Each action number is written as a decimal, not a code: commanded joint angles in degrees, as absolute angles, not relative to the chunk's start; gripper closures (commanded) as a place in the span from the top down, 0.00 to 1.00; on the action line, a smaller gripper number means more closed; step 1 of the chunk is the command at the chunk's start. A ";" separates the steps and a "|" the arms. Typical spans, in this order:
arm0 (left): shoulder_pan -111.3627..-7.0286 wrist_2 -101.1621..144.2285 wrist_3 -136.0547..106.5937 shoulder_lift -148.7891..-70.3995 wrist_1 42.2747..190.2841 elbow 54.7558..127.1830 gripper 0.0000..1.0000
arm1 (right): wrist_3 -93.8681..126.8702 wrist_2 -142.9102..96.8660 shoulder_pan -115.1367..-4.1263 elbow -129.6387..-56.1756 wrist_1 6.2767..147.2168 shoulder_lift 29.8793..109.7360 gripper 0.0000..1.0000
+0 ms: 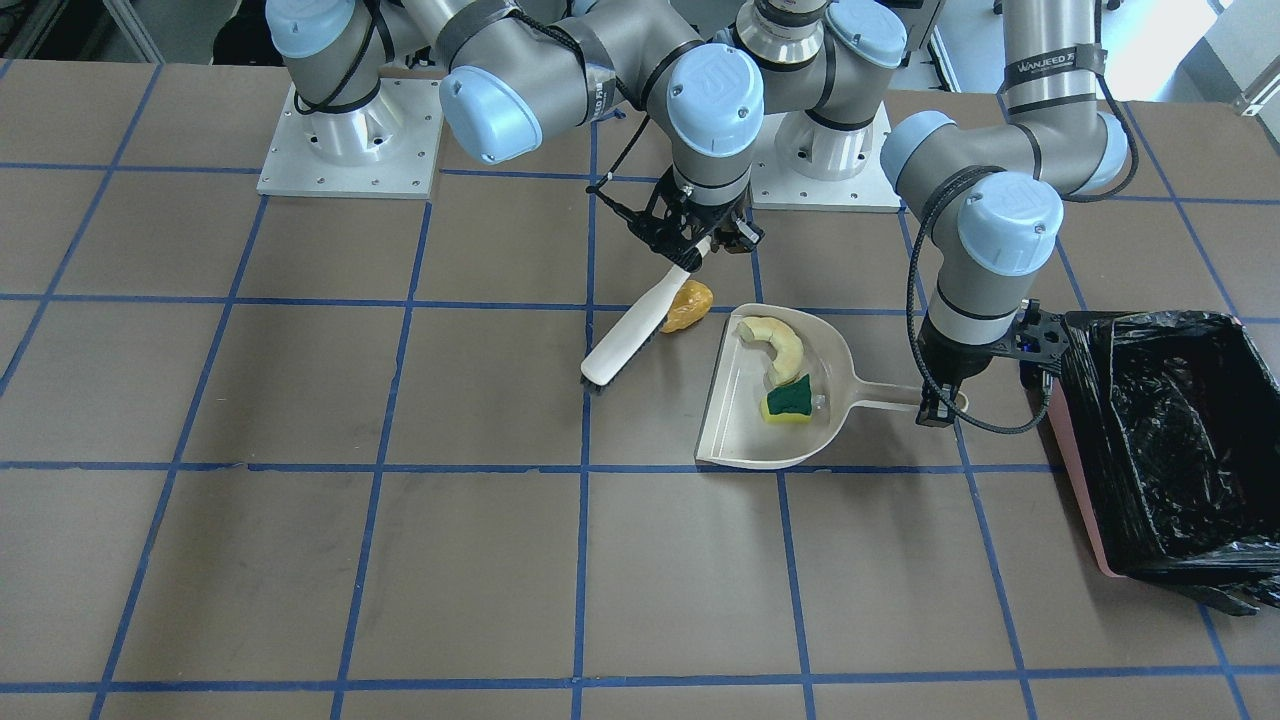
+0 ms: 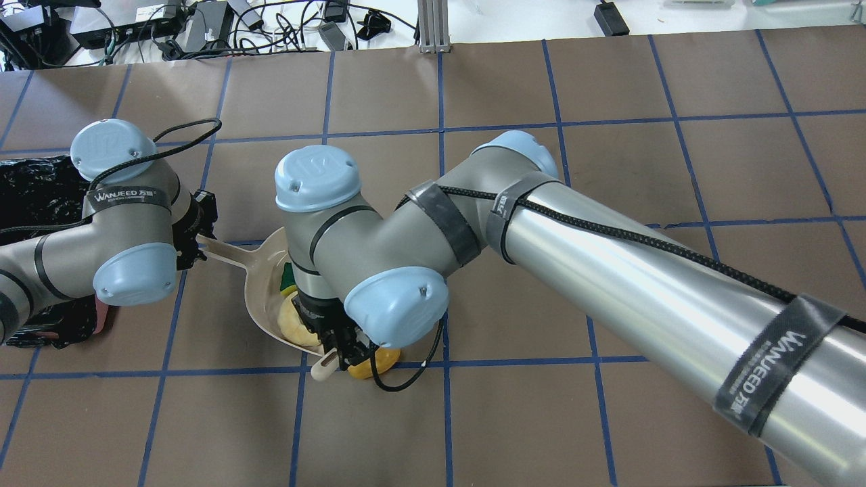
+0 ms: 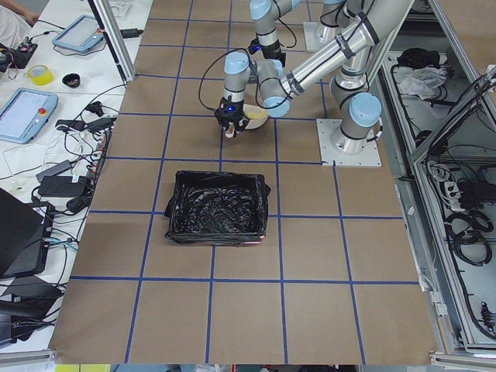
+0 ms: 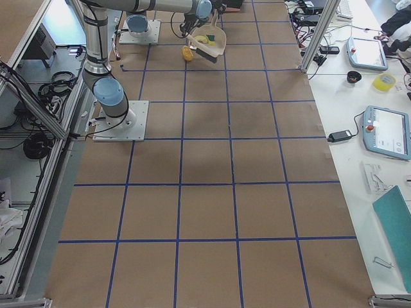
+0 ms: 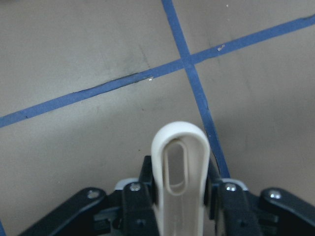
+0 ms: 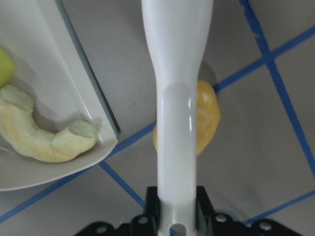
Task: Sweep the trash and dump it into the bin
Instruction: 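Sweep the yellow lump into the dustpan with the right gripper's brush, then lift the dustpan over the black bin with the left gripper while the right withdraws, then tilt the dustpan into the bin while the right gripper sets down the brush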
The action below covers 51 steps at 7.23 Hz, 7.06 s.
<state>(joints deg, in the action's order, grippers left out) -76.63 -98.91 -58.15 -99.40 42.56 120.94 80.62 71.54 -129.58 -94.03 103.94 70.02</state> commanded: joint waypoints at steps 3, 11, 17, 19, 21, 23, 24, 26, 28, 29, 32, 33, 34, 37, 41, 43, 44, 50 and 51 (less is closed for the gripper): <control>-76.64 -98.18 -58.18 -99.58 42.10 121.29 0.00 | 96.74 67.25 -132.79 -95.10 104.33 70.14 0.00; -76.64 -98.00 -58.18 -100.02 41.84 121.03 0.00 | 73.35 61.61 -135.44 -95.63 116.35 64.69 0.00; -76.73 -97.30 -58.27 -100.11 41.84 120.94 0.00 | 63.40 65.63 -133.77 -94.75 118.33 62.66 0.00; -76.73 -96.50 -58.18 -100.11 42.18 120.59 0.00 | 61.79 68.55 -131.24 -94.74 114.18 64.68 0.00; -76.73 -96.50 -57.84 -100.20 45.06 118.49 0.00 | 51.31 72.83 -124.23 -94.75 106.40 68.88 0.00; -76.47 -91.70 -57.22 -100.11 54.43 112.54 0.00 | 35.76 78.09 -112.30 -94.92 95.41 73.55 0.00; -76.46 -91.32 -57.13 -100.19 60.41 107.37 0.00 | 33.34 82.75 -106.93 -94.92 95.10 73.30 0.00; -76.29 -88.78 -56.69 -100.89 67.22 99.52 0.00 | 17.46 86.39 -95.87 -94.40 98.59 72.08 0.00; -71.31 -88.60 -55.56 -101.95 68.02 95.39 0.00 | 6.14 93.47 -85.91 -93.78 100.01 70.15 0.00; -68.23 -87.64 -49.02 -102.74 70.90 91.53 0.00 | 4.24 93.78 -81.43 -92.82 100.98 68.57 0.00; -59.53 -88.24 -35.65 -106.16 74.79 80.97 0.00 | -10.79 98.24 -74.54 -90.88 100.90 64.69 0.00; -56.63 -88.24 -30.11 -106.87 74.79 79.29 0.00 | -11.85 98.78 -74.18 -91.05 101.16 64.60 0.00; -54.43 -88.24 -25.97 -107.66 74.71 77.71 0.00 | -13.00 103.57 -74.09 -91.14 101.16 64.16 0.00; -48.98 -89.47 -15.15 -111.87 74.27 70.60 0.00 | -15.47 103.89 -73.57 -91.49 101.34 64.07 0.00; -45.71 -88.33 -7.48 -120.30 73.92 60.15 0.00 | -14.77 103.36 -73.39 -91.49 102.73 63.99 0.52; -43.51 -83.17 -2.92 -123.73 71.65 58.45 0.00 | -14.68 103.36 -73.13 -91.49 102.92 63.90 0.66; -43.42 -80.62 0.32 -125.06 68.76 58.45 0.00 | -14.68 103.36 -73.13 -91.41 103.01 63.98 0.69; -40.52 -55.14 20.20 -125.52 63.37 59.59 0.00 | -15.47 103.27 -73.30 -90.53 106.35 72.12 1.00; -40.08 -49.97 25.00 -125.07 63.28 60.46 0.00 | -16.43 103.01 -73.39 -90.61 105.65 77.38 1.00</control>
